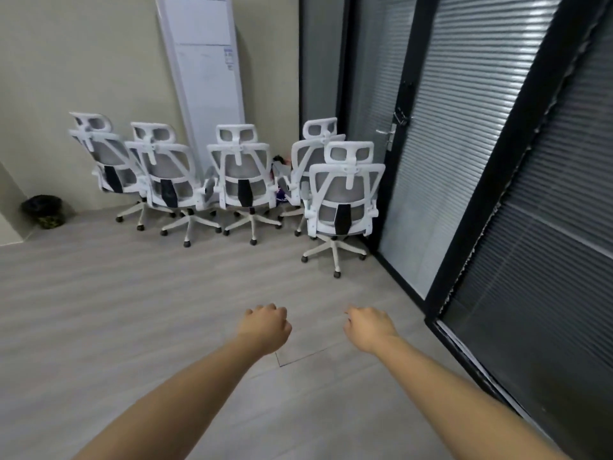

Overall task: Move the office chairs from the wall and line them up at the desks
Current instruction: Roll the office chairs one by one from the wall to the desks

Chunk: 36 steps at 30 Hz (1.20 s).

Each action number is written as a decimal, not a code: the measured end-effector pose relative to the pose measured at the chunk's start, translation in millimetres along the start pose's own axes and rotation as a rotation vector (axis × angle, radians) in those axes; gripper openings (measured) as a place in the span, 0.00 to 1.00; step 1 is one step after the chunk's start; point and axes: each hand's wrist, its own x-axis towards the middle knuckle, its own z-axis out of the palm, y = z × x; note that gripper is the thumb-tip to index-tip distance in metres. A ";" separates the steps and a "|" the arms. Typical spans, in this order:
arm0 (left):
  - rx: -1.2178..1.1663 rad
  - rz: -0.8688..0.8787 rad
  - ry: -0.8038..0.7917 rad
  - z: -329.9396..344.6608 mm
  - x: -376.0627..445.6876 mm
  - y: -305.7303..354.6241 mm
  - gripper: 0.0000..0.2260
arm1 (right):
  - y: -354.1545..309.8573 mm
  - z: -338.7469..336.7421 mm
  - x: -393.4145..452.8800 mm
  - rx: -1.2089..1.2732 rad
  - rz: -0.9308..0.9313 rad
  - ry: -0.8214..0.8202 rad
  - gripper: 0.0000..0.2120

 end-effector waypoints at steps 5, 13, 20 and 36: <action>0.012 0.021 -0.018 -37.1 148.9 4.5 0.16 | 45.1 -34.4 137.6 0.002 0.027 -0.006 0.15; -0.003 0.028 0.017 -98.6 355.9 -11.8 0.15 | 85.9 -96.8 336.8 0.003 0.051 0.004 0.15; -0.009 0.104 0.031 -132.1 564.3 -18.8 0.14 | 119.3 -131.4 527.1 -0.006 0.116 0.049 0.16; -0.037 0.240 0.250 -254.7 988.6 64.6 0.17 | 264.1 -245.4 916.3 0.165 0.101 0.285 0.10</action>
